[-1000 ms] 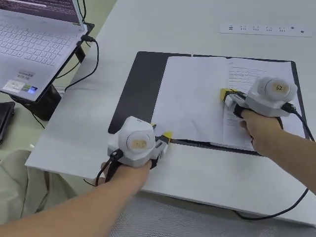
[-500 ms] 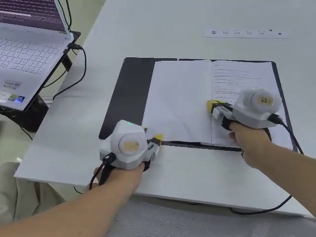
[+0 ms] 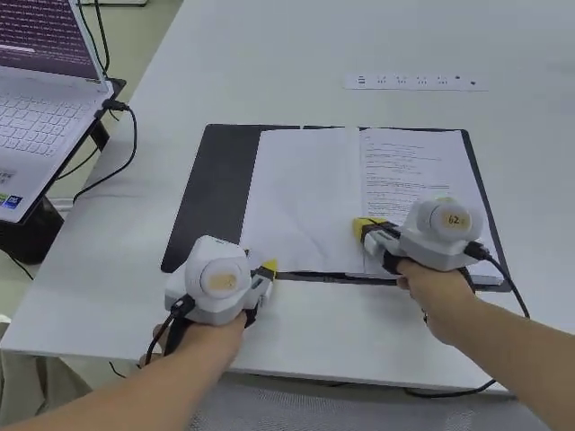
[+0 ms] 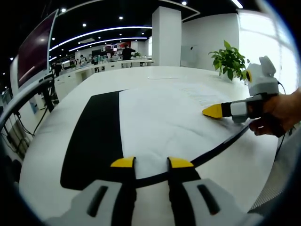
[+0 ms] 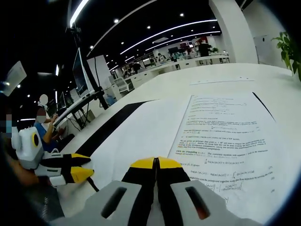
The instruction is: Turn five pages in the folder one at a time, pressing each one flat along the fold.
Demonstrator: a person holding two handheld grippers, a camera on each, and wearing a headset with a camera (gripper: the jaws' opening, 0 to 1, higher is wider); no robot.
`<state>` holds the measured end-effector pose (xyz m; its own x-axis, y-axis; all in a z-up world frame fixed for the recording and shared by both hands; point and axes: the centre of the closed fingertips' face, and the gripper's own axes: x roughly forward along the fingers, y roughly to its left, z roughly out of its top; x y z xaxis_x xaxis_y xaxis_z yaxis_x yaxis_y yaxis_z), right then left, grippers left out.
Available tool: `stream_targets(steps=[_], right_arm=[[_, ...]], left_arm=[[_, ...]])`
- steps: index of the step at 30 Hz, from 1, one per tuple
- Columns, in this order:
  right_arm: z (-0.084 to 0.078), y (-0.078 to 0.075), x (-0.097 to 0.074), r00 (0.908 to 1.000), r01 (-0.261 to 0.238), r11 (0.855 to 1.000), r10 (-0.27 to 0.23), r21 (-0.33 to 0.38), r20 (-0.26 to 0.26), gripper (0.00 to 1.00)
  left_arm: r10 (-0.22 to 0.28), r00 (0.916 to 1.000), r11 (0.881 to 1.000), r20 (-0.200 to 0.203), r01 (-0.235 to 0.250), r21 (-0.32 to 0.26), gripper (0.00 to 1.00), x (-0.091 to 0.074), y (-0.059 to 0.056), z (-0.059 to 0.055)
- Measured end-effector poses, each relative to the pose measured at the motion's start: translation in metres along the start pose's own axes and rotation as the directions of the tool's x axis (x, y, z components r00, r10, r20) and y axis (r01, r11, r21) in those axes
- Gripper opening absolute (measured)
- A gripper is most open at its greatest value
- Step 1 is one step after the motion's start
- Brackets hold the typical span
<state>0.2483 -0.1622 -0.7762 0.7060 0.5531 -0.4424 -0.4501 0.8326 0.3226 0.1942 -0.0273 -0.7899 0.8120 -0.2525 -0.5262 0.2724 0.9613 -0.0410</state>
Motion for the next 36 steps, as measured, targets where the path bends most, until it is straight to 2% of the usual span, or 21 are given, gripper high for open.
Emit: stream_targets(steps=[13, 24, 30, 32, 36], right_arm=[[-0.024, 0.013, -0.025, 0.9995, -0.020, 0.999, 0.020, 0.027, -0.025, 0.00], [-0.042, 0.028, -0.046, 0.9966, -0.036, 0.996, 0.042, 0.079, -0.071, 0.00], [-0.052, 0.037, -0.060, 0.9891, -0.037, 0.988, 0.058, 0.148, -0.135, 0.00], [-0.050, 0.039, -0.065, 0.9905, -0.045, 0.986, 0.065, 0.161, -0.121, 0.00], [-0.048, 0.045, -0.077, 0.9896, -0.032, 0.975, 0.062, 0.220, -0.130, 0.00]], left_arm=[[0.001, 1.0000, 1.000, 0.002, 0.000, -0.005, 0.25, -0.002, 0.000, 0.000], [0.002, 1.0000, 1.000, 0.003, -0.002, -0.010, 0.25, -0.004, 0.000, 0.001], [0.001, 1.0000, 1.000, -0.002, -0.001, -0.006, 0.25, -0.004, 0.001, 0.001], [0.001, 1.0000, 1.000, -0.003, -0.001, -0.004, 0.25, -0.004, 0.001, 0.001], [0.001, 1.0000, 1.000, -0.006, -0.001, -0.003, 0.25, -0.005, 0.000, 0.001]])
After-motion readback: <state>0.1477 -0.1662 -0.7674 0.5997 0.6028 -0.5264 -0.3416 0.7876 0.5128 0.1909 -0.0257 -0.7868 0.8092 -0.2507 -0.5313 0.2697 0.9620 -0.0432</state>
